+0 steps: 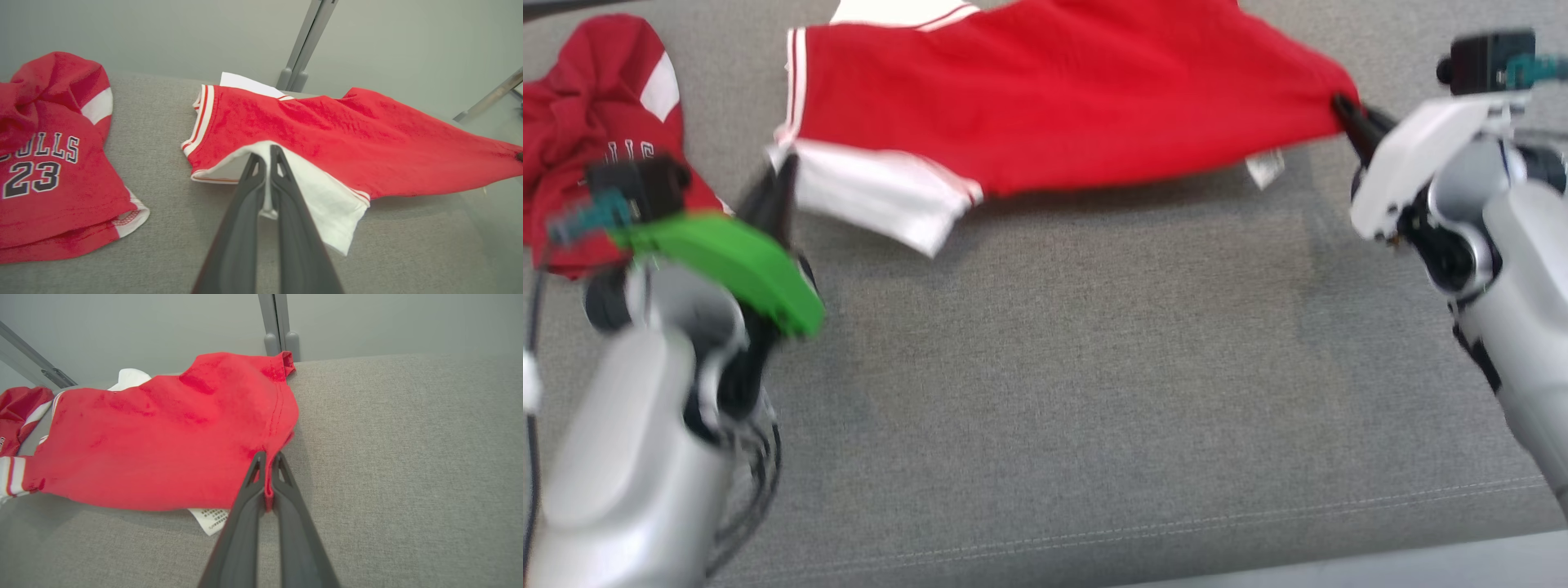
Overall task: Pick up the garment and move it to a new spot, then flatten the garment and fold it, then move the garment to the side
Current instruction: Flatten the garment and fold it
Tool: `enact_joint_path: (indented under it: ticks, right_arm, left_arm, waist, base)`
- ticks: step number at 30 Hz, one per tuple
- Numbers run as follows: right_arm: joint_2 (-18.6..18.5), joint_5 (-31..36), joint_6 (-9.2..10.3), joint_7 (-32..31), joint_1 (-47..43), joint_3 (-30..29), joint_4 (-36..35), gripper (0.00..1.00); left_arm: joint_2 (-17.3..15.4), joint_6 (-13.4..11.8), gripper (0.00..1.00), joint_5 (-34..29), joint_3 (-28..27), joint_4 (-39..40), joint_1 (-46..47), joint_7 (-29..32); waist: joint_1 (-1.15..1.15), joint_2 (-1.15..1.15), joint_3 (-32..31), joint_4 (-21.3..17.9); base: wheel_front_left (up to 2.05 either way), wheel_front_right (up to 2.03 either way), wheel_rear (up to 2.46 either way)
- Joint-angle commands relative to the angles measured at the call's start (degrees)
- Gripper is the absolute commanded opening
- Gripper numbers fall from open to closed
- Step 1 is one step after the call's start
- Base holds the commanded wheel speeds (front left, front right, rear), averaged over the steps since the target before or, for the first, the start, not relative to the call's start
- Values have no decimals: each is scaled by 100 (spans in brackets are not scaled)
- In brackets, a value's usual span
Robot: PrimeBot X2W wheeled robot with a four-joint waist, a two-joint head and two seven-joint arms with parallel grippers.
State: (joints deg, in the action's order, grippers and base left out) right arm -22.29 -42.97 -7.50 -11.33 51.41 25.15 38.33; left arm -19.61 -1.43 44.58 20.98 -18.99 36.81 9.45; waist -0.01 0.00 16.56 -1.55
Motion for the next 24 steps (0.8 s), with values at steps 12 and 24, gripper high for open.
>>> enact_joint_path:
  ticks: [12, 24]
  right_arm:
    - [-120, -114, 3, 509, -2546, -860, -1150, 0]
    - [396, 680, 3, 73, -4130, -1967, -2101, 0]
  left_arm:
    - [-140, -1076, 0, 161, -11, 2305, -3210, -214]
    - [-236, -1229, 0, 194, 113, 2208, -4146, -267]
  waist:
    - [1, 0, -625, 37]
    - [1, 0, -789, 108]
  base:
    - [0, 0, 0]
    - [0, 0, 0]
